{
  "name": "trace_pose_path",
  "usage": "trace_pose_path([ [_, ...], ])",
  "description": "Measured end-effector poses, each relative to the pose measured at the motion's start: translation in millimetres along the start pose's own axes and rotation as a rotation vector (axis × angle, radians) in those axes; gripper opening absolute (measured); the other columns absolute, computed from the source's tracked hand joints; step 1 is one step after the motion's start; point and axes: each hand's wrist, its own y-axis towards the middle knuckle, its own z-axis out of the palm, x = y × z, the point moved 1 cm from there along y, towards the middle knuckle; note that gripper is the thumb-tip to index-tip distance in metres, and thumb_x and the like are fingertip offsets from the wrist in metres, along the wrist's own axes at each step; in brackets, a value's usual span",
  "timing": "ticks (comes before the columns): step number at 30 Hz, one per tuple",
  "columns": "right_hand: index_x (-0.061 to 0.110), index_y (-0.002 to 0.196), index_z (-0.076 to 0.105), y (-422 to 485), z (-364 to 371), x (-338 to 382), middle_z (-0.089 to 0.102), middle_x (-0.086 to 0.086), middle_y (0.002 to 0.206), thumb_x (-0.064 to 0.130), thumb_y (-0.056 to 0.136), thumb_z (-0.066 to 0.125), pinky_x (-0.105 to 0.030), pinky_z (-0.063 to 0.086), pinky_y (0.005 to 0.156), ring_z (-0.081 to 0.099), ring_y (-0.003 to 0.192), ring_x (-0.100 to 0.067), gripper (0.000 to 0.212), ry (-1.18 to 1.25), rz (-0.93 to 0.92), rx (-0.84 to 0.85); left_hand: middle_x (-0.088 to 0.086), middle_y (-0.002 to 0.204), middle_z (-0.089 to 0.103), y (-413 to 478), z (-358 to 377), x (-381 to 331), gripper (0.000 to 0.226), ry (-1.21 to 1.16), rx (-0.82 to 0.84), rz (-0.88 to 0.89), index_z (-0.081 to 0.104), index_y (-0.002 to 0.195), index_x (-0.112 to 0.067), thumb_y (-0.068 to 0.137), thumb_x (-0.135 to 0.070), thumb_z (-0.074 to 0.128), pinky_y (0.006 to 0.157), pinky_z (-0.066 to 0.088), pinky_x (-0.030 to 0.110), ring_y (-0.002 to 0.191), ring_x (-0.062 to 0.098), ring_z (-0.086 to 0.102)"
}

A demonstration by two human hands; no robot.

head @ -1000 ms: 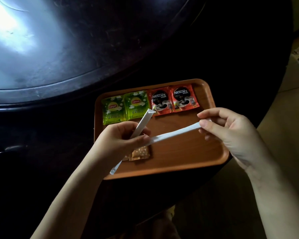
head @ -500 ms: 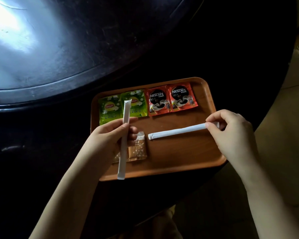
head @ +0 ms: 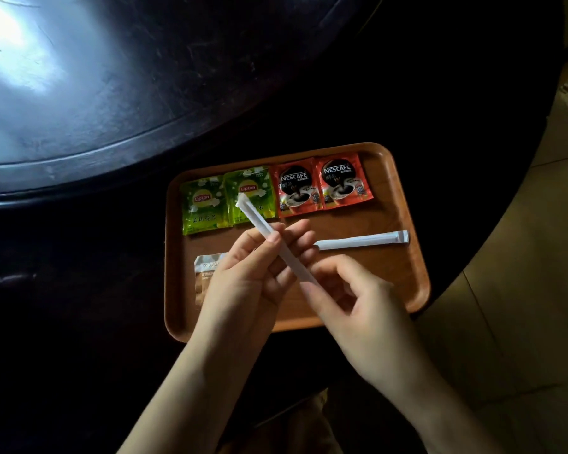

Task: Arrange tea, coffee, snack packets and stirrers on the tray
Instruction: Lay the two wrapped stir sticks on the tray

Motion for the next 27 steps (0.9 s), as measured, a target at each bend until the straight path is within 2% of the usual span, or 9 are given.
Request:
trace_pose_path([
  [1,0.022,0.083,0.063,-2.2,-1.6,-2.9,0.067,0.012,0.071,0.027,0.082,0.063,-0.011,0.048,0.063,0.063,0.072,-0.002,0.004,0.08,0.036,-0.019,0.014,0.083,0.074,-0.6,1.2,2.4,0.011,-0.012,-0.001,0.013,0.058,0.087,-0.003,0.083,-0.004,0.048,0.074,0.058,0.033,0.077,0.022,0.071],
  [4,0.021,0.077,0.066,-5.0,-16.1,-17.8,0.067,0.008,0.067,0.016,0.082,0.063,-0.011,0.047,0.057,0.06,0.061,-0.001,0.008,0.324,0.158,-0.132,0.008,0.08,0.074,-1.9,-2.1,3.3,0.017,0.068,-0.029,0.059,0.06,0.088,-0.005,0.074,-0.013,0.054,0.071,0.057,0.031,0.075,0.017,0.071],
  [8,0.023,0.074,0.068,-2.0,-33.5,-31.1,0.066,0.005,0.067,0.016,0.08,0.064,-0.013,0.047,0.055,0.059,0.06,-0.004,0.011,0.343,0.204,-0.199,0.001,0.076,0.074,-7.0,-12.8,-0.4,0.014,0.426,-0.141,0.161,0.062,0.087,-0.013,0.074,-0.016,0.06,0.082,0.045,0.046,0.068,0.013,0.071],
  [11,0.028,0.077,0.067,3.9,-46.8,-33.5,0.068,0.009,0.071,0.014,0.082,0.063,-0.008,0.049,0.064,0.062,0.073,-0.001,0.016,0.154,0.127,-0.218,0.001,0.067,0.071,-11.4,-18.8,0.7,0.007,0.583,-0.203,0.219,0.065,0.086,-0.011,0.081,-0.009,0.061,0.067,0.056,0.036,0.063,0.014,0.069],
  [13,0.027,0.083,0.067,7.6,-52.3,-31.5,0.066,0.013,0.08,0.016,0.082,0.062,-0.006,0.048,0.072,0.06,0.088,-0.001,0.012,-0.002,0.073,-0.135,0.003,0.062,0.07,-12.6,-20.8,3.6,0.006,0.567,-0.215,0.207,0.065,0.085,-0.007,0.079,-0.007,0.063,0.06,0.057,0.028,0.06,0.016,0.069],
  [15,0.026,0.085,0.068,11.1,-55.9,-30.9,0.065,0.013,0.086,0.014,0.081,0.063,-0.004,0.045,0.076,0.058,0.092,-0.001,0.013,-0.064,0.05,-0.04,0.005,0.063,0.071,-12.5,-21.7,7.1,0.008,0.542,-0.219,0.188,0.065,0.085,-0.004,0.077,-0.006,0.064,0.059,0.057,0.024,0.061,0.019,0.069],
  [18,0.027,0.08,0.066,16.7,-64.0,-33.7,0.064,0.011,0.084,0.011,0.082,0.062,-0.003,0.042,0.074,0.056,0.09,-0.002,0.016,-0.122,0.053,0.003,0.003,0.063,0.071,-9.6,-22.1,9.3,0.007,0.605,-0.213,0.21,0.065,0.084,-0.003,0.077,-0.004,0.066,0.058,0.056,0.023,0.062,0.017,0.068],
  [23,0.016,0.08,0.069,23.4,-69.2,-38.3,0.054,0.009,0.079,0.011,0.081,0.063,-0.007,0.037,0.067,0.05,0.079,-0.006,0.008,-0.375,0.009,-0.016,-0.003,0.073,0.07,0.3,-39.6,-14.7,0.01,1.007,-0.288,0.515,0.068,0.077,-0.02,0.076,-0.01,0.07,0.066,0.049,0.014,0.067,0.002,0.063],
  [27,0.014,0.08,0.069,29.5,-62.5,-40.3,0.055,0.001,0.086,0.012,0.081,0.064,-0.011,0.033,0.071,0.043,0.094,-0.01,0.005,-0.586,-0.028,-0.065,-0.003,0.083,0.069,5.0,-71.7,-39.7,0.013,1.162,-0.486,0.639,0.067,0.082,-0.028,0.078,-0.016,0.067,0.073,0.049,0.019,0.075,0.005,0.063],
])
